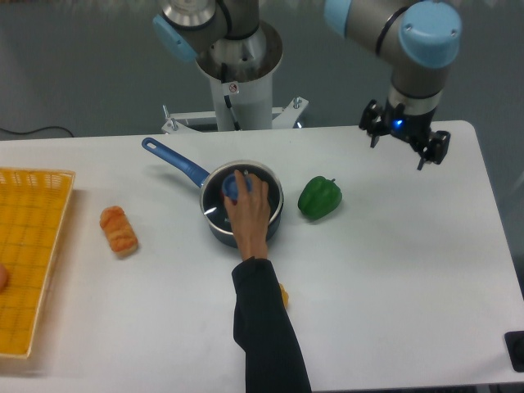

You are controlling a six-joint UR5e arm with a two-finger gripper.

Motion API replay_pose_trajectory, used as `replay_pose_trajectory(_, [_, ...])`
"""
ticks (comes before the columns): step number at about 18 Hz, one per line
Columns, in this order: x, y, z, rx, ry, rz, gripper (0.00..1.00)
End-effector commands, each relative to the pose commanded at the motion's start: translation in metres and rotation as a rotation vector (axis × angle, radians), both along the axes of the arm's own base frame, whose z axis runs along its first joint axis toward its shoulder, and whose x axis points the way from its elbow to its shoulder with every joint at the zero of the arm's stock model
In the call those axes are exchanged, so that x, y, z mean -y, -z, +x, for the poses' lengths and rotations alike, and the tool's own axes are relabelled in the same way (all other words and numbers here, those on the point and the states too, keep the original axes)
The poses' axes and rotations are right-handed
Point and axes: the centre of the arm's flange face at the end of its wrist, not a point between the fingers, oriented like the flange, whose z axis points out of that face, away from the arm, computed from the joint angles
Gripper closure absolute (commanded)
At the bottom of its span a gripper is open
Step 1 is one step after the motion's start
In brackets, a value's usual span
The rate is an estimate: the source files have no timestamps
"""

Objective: Open the lid

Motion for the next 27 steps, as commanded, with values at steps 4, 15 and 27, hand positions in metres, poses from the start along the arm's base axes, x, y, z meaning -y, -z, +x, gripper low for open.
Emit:
replay_pose_trajectory(4, [0.013,0.000,-0.002,0.005,0.037,0.008,0.00])
replay_pose_trajectory(15, [0.060,-0.004,-0.008,0.028,0.141,-0.006,0.00])
replay_pose_trajectory(27, [0.110,-0.001,-0.014,0.050,0.269,-0.012,0.00])
